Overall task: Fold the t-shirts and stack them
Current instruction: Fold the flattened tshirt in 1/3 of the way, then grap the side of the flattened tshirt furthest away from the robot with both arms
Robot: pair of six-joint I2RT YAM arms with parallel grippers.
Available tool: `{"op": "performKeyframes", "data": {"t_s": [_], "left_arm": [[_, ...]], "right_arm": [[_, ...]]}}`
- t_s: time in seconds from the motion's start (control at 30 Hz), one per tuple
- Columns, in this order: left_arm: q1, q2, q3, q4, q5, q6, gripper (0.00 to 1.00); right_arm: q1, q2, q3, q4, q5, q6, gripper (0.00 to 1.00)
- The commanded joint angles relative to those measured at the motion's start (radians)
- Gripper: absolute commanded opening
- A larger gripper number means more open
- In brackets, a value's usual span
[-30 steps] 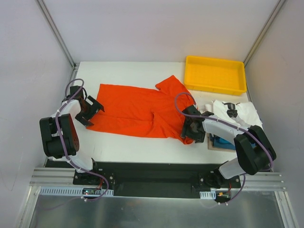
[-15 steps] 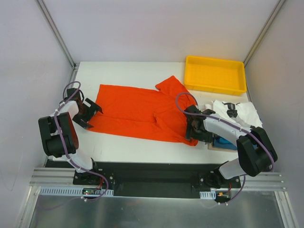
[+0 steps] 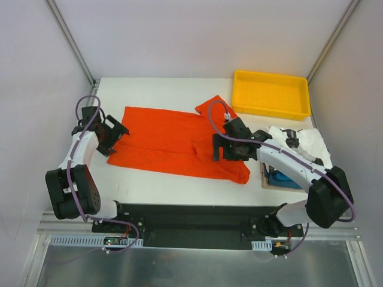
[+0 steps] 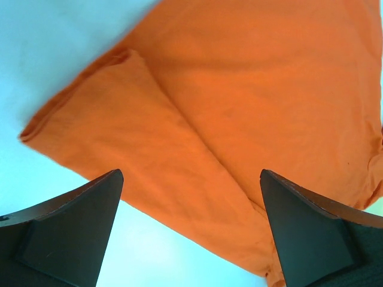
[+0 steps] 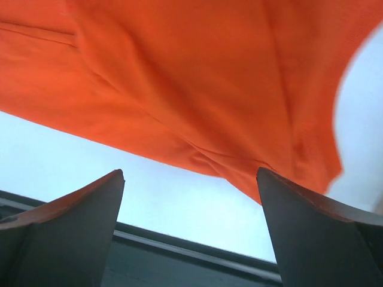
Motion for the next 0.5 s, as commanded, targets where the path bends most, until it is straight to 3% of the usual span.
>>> {"op": "performKeyframes", "data": {"t_s": [0.0, 0.2, 0.47], "left_arm": [[-0.059, 0.079, 0.077, -0.012, 0.023, -0.013, 0.99], [-0.063, 0.273, 0.141, -0.003, 0.064, -0.018, 0.99], [-0.050, 0.227, 0.019, 0.004, -0.039, -0.028, 0.99]], "right_arm": [[0.010, 0.110, 0.030, 0.171, -0.137, 0.004, 0.97], [0.010, 0.304, 0.122, 0.165, -0.041, 0.038, 0.97], [0.072, 0.344, 0.049, 0.093, 0.052, 0.056, 0.97]]}}
